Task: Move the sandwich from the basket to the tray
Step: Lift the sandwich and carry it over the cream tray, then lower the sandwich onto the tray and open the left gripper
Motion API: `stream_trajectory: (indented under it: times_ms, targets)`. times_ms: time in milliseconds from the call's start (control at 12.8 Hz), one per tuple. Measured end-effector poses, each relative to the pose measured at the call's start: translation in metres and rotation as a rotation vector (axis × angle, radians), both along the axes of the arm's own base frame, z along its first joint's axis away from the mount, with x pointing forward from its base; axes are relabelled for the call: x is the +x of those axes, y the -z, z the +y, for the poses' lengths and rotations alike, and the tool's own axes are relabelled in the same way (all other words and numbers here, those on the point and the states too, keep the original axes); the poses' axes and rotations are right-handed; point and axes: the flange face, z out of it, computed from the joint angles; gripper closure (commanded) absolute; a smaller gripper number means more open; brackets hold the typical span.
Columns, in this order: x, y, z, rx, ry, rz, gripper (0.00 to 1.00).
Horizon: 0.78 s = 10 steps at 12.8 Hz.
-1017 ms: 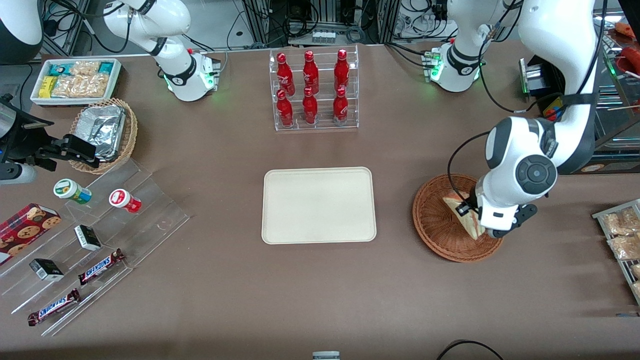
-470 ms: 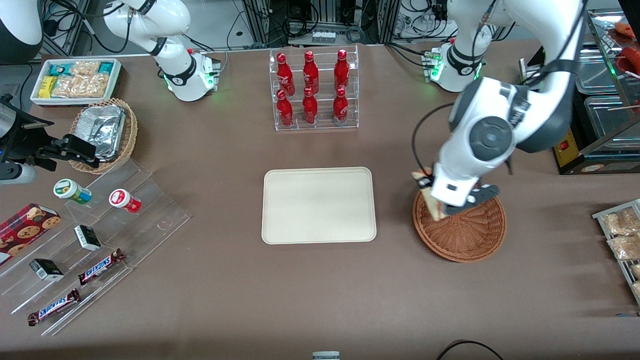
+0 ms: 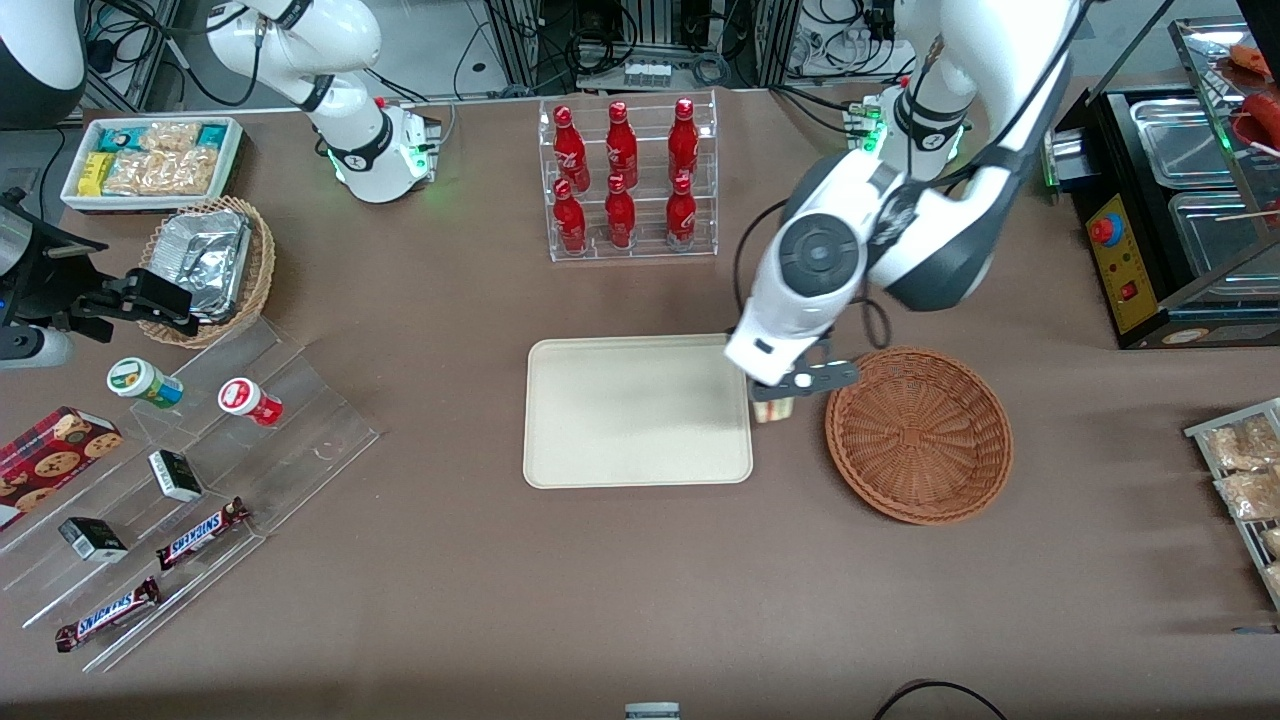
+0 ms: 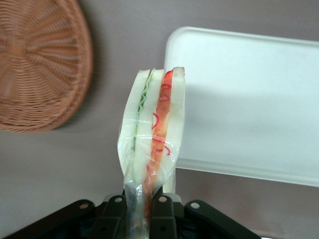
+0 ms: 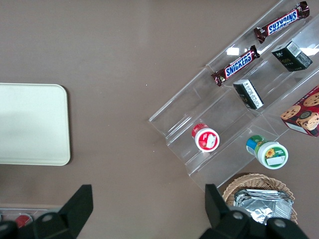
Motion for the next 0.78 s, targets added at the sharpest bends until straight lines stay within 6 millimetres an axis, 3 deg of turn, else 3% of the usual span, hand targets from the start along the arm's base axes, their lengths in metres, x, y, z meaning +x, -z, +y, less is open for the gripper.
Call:
stream_trajectory:
  times_ms: [235,470,783]
  targets:
    - [-0.008,0.032,-0.044,-0.025,0.041,-0.047,1.00]
    - [-0.030,0.073,-0.082,0.021,0.090,-0.052,1.00]
    - [-0.020,0.109,-0.090,-0.008,0.070,-0.050,1.00]
